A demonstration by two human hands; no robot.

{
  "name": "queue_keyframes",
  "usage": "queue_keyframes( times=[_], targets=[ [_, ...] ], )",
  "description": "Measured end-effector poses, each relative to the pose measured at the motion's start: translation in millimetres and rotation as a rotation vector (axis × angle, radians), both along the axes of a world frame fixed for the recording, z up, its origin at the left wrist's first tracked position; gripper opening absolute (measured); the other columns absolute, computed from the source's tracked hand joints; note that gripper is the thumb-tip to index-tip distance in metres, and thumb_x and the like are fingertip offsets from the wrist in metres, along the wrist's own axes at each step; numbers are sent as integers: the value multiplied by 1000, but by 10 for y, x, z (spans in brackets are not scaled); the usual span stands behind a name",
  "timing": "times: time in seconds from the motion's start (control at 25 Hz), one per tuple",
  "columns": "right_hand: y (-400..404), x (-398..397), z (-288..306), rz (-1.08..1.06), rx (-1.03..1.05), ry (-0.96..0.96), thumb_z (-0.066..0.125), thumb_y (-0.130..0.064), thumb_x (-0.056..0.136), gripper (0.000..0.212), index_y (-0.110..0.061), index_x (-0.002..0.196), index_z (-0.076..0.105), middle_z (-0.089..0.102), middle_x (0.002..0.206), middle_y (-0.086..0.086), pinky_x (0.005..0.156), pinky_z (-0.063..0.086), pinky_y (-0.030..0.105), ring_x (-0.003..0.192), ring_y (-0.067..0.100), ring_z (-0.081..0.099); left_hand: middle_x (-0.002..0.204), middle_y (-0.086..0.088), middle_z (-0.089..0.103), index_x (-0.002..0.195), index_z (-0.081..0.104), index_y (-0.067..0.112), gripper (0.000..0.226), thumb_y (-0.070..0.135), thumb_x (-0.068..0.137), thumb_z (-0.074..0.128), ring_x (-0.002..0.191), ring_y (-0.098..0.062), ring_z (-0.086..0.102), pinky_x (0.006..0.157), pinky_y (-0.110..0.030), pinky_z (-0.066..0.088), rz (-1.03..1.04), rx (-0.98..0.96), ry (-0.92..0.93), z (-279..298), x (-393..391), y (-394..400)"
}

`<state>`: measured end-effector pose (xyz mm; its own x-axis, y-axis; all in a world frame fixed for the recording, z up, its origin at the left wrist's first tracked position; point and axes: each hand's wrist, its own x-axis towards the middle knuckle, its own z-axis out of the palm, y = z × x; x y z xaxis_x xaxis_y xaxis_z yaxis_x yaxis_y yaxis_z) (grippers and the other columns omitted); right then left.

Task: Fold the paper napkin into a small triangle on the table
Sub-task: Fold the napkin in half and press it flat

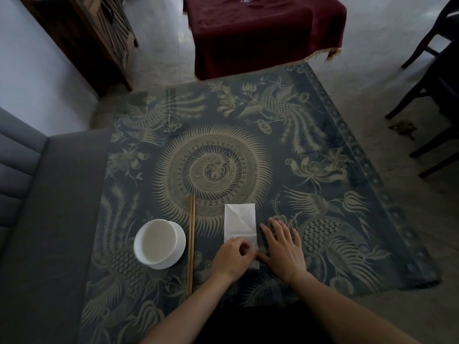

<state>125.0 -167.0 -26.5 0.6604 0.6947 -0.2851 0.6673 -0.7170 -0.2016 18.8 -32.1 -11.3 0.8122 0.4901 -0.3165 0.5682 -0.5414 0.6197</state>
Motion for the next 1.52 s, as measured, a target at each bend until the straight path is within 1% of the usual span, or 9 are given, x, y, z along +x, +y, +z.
queue_keyframes(
  times=[0.08, 0.24, 0.56, 0.68, 0.88, 1.0, 1.16, 1.32, 1.52],
  targets=[
    [6, -16, -3, 1, -11, -6, 37, -74, 84, 85, -28, 153, 17, 9, 162, 1, 117, 6, 52, 147, 21, 2, 96, 5, 61, 93, 63, 22, 27, 46, 82, 68, 86, -15, 59, 73, -31, 51, -61, 9, 37, 11, 26, 16],
    [18, -39, 1, -35, 17, -4, 31, -80, 82, 87, -28, 152, 22, 15, 160, 1, 117, 5, 52, 146, 21, 5, 109, 4, 56, 102, 60, 22, 43, 45, 70, 76, 95, -17, 56, 80, -36, 51, -244, 1, 135, 18, 2, 58],
    [19, -26, 0, -21, 1, -6, 32, -79, 81, 86, -29, 151, 22, 15, 160, 1, 116, 7, 53, 146, 22, 6, 110, 1, 67, 116, 58, 26, 36, 28, 81, 68, 98, -20, 62, 79, -33, 52, -257, -2, 86, -9, -49, 106],
    [11, -15, 24, -55, 70, -16, 28, -74, 89, 74, -29, 148, 30, 23, 158, -1, 116, 11, 50, 144, 20, 14, 102, 3, 71, 112, 63, 27, 28, 29, 84, 67, 94, -14, 65, 79, -32, 53, -151, -109, 45, 4, -64, 153],
    [-10, 20, 62, -110, 181, -24, 32, -53, 99, 55, -26, 147, 33, 33, 153, -3, 112, 20, 43, 139, 18, 27, 92, 8, 72, 96, 73, 24, 14, 22, 82, 77, 86, -6, 65, 74, -15, 50, 93, -244, -67, 18, -41, 234],
    [24, 8, 91, -80, 162, -12, 38, -57, 96, 67, -21, 151, 27, 31, 154, 0, 114, 19, 46, 141, 21, 23, 88, 4, 73, 91, 73, 23, 12, 13, 84, 75, 84, -12, 67, 67, -15, 51, 382, -442, -183, 56, -53, 263],
    [202, -7, 60, 30, 18, 38, 29, -74, 87, 93, -16, 154, 3, 5, 162, 1, 117, -2, 53, 147, 22, -5, 92, -5, 72, 100, 70, 19, 19, 5, 87, 68, 85, -18, 66, 73, -27, 52, 820, -665, -312, 123, -69, 268],
    [365, -12, -13, 71, -58, 77, 32, -83, 79, 106, -21, 151, -16, -19, 161, 1, 110, -18, 58, 140, 24, -31, 94, -4, 68, 102, 65, 19, 26, 0, 84, 65, 82, -16, 62, 68, -24, 46, 989, -600, -386, 226, -68, 295],
    [225, 170, -40, 89, -131, -1, 21, -89, 72, 96, -41, 148, -15, -21, 160, 2, 105, -23, 65, 139, 35, -33, 96, -5, 67, 102, 64, 16, 28, -3, 82, 61, 85, -17, 61, 71, -27, 46, 933, -420, -371, 272, -109, 297]
  ],
)
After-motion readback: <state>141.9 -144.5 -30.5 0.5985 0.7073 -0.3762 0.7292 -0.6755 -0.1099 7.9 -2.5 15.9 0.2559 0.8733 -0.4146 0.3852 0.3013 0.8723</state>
